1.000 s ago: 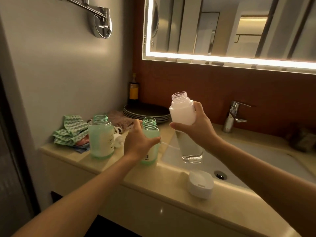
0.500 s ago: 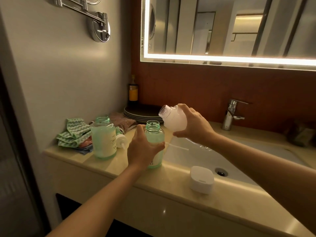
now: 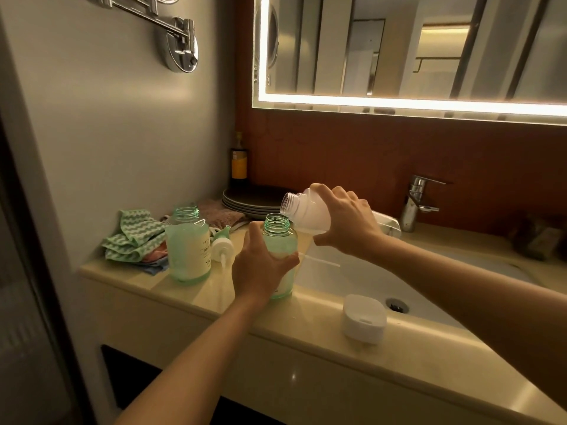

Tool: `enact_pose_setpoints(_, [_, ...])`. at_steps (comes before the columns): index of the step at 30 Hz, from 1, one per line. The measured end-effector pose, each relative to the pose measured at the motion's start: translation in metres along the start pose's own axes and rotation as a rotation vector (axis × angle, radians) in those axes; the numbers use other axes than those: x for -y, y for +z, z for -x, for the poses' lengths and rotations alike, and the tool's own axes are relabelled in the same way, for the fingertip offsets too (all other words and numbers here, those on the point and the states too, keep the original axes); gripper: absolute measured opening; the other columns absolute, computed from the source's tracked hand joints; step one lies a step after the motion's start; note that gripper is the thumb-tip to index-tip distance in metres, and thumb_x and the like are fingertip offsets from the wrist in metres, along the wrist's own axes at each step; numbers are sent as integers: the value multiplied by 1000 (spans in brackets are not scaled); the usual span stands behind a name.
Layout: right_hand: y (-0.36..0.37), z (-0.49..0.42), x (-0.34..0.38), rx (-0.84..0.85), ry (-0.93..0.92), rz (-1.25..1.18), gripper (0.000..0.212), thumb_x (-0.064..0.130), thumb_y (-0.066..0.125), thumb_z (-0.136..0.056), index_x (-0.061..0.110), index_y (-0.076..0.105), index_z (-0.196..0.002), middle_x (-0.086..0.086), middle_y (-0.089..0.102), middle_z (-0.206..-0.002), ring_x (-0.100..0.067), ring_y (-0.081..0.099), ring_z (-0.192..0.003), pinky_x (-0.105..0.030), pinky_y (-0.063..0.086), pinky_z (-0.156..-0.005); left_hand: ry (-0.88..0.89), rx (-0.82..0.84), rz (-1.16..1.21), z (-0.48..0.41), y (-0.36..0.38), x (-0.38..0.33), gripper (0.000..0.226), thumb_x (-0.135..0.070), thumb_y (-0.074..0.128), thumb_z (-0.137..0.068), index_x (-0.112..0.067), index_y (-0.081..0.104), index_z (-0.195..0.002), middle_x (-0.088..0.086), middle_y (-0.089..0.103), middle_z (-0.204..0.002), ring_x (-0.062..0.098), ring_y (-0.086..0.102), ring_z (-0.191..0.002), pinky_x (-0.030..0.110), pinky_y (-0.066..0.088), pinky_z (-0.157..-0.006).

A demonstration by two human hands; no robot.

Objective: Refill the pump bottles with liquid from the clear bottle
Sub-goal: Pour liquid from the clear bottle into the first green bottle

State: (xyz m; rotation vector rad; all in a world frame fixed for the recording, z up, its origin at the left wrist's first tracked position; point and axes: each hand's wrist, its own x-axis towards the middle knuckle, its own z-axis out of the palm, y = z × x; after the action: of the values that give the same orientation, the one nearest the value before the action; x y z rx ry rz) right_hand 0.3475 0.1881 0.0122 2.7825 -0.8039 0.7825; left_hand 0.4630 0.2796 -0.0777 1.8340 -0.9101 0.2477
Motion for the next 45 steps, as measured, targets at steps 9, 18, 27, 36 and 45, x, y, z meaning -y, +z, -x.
enact_pose_setpoints(9, [-1,-1,0,5,-19,60,87,35,75,-72,28,24,-142,-7,47,-127,-24,44,-113,-39,34,-100,2,-1,-6,0,-2,1,83,-47,78,-64,-16,35,-127,6,53,-124,24,55,-107,32,49,-80])
enact_pose_setpoints(18, [-4,-4,2,6,-42,115,88,36,74,-72,28,22,-142,-7,47,-127,-23,44,-113,-38,34,-99,3,11,-20,-1,0,3,83,-49,77,-64,-17,33,-127,6,53,-125,24,54,-107,35,49,-82])
enact_pose_setpoints(27, [-7,-7,2,17,-57,160,90,38,75,-72,29,21,-143,-7,46,-127,-24,44,-114,-40,34,-100,11,9,-30,-1,0,3,83,-49,76,-64,-17,33,-127,6,53,-124,24,55,-106,33,48,-79])
enact_pose_setpoints(36, [-8,-9,2,26,-62,168,91,39,75,-70,29,21,-142,-7,46,-127,-25,44,-113,-40,34,-99,20,0,-30,0,-1,3,81,-49,76,-64,-17,34,-126,6,54,-122,24,56,-103,31,47,-77])
enact_pose_setpoints(45, [-8,-10,2,25,-70,172,90,39,75,-71,30,21,-142,-7,46,-127,-25,44,-114,-39,35,-99,23,-8,-16,1,-1,2,80,-46,78,-64,-17,35,-125,6,55,-122,24,56,-104,33,47,-80])
